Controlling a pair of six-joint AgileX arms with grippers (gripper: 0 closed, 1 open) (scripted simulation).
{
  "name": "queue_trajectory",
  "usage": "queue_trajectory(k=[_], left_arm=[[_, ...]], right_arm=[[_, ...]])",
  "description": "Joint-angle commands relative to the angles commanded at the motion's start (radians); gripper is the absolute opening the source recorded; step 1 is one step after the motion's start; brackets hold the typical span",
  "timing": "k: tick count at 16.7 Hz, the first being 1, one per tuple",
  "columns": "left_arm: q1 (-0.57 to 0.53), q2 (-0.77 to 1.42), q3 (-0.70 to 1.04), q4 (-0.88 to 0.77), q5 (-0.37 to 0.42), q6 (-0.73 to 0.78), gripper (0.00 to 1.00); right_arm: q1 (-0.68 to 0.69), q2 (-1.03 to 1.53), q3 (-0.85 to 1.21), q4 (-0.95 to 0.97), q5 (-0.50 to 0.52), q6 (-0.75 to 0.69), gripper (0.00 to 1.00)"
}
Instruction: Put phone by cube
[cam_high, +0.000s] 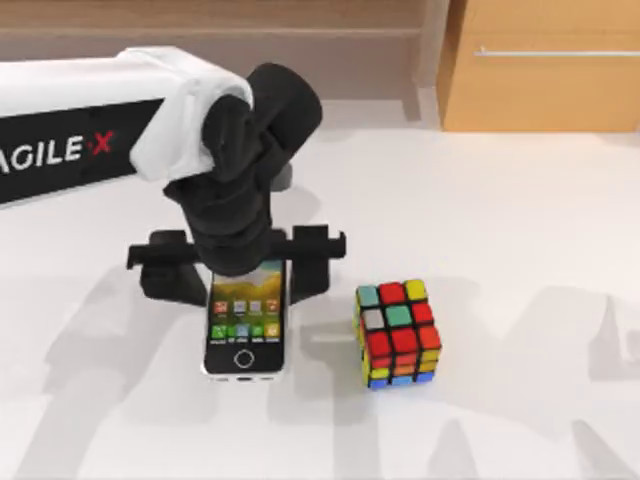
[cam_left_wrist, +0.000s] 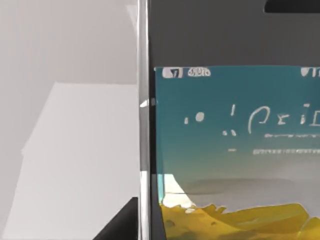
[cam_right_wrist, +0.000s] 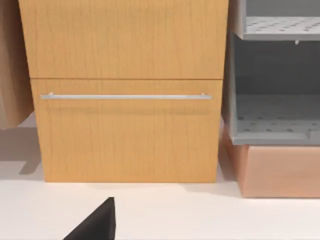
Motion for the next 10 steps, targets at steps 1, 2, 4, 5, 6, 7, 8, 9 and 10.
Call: queue_trajectory(k=[1,2,4,5,6,7,8,9,10], left_arm=[[0.0,0.004,-0.008,0.012,-0.001,0.001,0.0],[0.0,0.009,-0.016,0.022,-0.001,0.001,0.0],[-0.001,0.021,-0.034,0.041,-0.002,0.003,0.0],[-0.001,0.028,-0.044,0.048,-0.002,0.003,0.0],[-0.001,0.036,-0.053,0.053,-0.002,0.004,0.0],[-0.001,0.045,-0.063,0.057,-0.002,0.004,0.0],[-0.001,0.054,-0.072,0.059,-0.002,0.005,0.0],[-0.001,0.055,-0.073,0.059,-0.002,0.005,0.0],[-0.001,0.055,-0.073,0.059,-0.002,0.005,0.0]], right_arm=[[0.0,0.0,0.0,0.0,0.0,0.0,1.0],[0.0,0.0,0.0,0.0,0.0,0.0,1.0],[0.0,0.0,0.0,0.0,0.0,0.0,1.0],[0.0,0.0,0.0,0.0,0.0,0.0,1.0],[0.0,0.0,0.0,0.0,0.0,0.0,1.0],[0.0,0.0,0.0,0.0,0.0,0.0,1.0],[0.0,0.0,0.0,0.0,0.0,0.0,1.0],[0.0,0.0,0.0,0.0,0.0,0.0,1.0],[0.0,0.0,0.0,0.0,0.0,0.0,1.0]])
